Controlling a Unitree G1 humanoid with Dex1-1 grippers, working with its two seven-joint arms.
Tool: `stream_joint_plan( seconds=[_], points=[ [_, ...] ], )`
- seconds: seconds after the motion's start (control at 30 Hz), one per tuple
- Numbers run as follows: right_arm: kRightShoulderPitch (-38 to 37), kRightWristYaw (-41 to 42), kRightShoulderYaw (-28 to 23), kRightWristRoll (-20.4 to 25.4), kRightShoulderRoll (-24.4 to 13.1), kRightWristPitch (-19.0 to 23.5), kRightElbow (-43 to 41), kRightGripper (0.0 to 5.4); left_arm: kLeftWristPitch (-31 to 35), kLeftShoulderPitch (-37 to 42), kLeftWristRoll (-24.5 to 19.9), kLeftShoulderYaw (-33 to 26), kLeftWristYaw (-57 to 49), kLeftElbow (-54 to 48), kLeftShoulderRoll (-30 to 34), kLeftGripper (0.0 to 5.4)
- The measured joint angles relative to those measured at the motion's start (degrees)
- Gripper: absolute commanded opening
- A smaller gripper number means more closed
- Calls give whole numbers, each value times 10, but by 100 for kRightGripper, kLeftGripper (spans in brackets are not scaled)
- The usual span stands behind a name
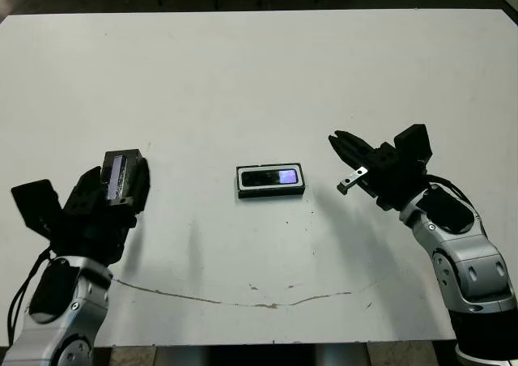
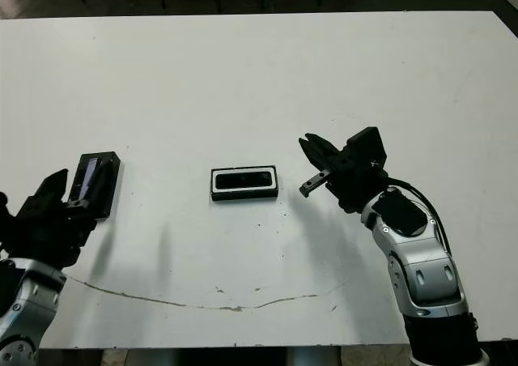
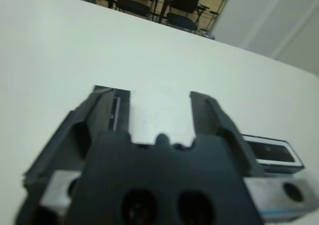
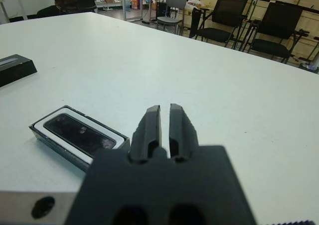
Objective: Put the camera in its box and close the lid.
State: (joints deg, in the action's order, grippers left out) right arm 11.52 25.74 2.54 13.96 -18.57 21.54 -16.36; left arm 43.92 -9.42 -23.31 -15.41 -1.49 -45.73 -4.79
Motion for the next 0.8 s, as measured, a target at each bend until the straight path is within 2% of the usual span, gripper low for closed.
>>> stream_joint_plan(
  seconds=[0.13,0.33,0.47,0.53,0.67,0.8],
  points=[
    [-3,0,3,-1,0,0,0,0,-3,9,-1,6,-23,21,-12,539],
    [-6,6,4,-1,-1,0,0,0,-21,9,17,25,-24,51,1,539],
    [-8,7,3,1,-1,0,0,0,-44,9,47,38,-42,71,2,539],
    [-8,9,3,4,-1,0,0,0,-68,9,66,44,-46,80,3,539],
    [-8,16,2,8,-1,0,5,0,-124,4,144,74,-55,97,29,539],
    [-9,16,2,8,-1,-1,8,0,-150,0,194,96,-59,99,47,539]
  ],
)
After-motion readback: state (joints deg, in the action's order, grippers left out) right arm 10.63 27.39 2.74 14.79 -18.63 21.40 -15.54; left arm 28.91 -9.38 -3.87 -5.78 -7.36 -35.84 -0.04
